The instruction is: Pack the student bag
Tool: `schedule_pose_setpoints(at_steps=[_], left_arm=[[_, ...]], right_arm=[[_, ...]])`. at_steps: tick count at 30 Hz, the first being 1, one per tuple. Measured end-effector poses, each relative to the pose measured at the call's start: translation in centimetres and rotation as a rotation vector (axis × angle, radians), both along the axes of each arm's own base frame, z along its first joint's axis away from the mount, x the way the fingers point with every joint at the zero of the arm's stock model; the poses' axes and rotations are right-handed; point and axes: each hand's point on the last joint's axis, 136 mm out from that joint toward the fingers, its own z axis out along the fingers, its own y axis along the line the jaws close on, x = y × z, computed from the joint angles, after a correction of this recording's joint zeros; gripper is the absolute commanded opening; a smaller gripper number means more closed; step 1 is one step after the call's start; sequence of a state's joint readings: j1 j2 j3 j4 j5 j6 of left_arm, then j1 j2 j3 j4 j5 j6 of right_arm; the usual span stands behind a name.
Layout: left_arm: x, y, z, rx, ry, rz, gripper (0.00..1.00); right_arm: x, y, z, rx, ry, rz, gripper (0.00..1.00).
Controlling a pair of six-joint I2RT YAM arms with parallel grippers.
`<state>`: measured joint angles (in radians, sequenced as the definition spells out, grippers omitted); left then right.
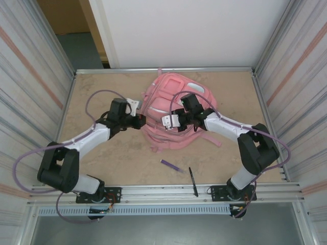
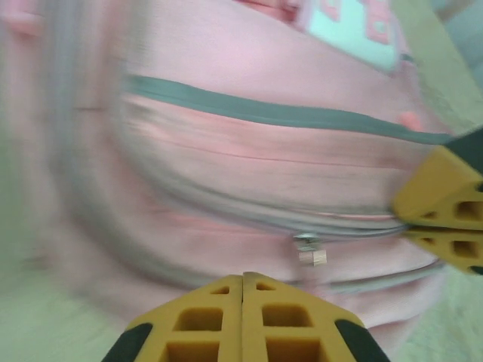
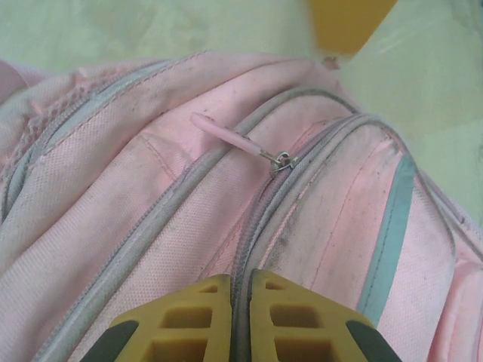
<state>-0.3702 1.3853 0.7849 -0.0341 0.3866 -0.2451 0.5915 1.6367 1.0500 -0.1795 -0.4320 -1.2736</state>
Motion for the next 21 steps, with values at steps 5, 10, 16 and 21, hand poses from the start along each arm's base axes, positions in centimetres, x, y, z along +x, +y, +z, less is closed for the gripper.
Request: schedule_pose_setpoints(at_steps=[5,10,16,21], left_arm=[[-1.5,2.8,-1.3,0.050,0.009,0.063,0.00],[-3.0,2.3,-2.6,0.041,0.055,0.023,0.11],[-3.9,-1.4,-1.4,-0.050,0.083,-0.110,0.51],[-2.9,-5.6,1.2,-0.093,0.050,-0.219,0.49]], right_arm=[[0.2,0.3,-1.2,-0.059,-0.007,0.092,0.00],[0.5,-0.5,-1.2,-0.043,-0.005,0.122,0.00],[0.4,-1.5,-0.6,-0.010,0.005,0.116,0.00],[0.5,-1.5,-0.1,0.000,-0.004,0.116,0.00]])
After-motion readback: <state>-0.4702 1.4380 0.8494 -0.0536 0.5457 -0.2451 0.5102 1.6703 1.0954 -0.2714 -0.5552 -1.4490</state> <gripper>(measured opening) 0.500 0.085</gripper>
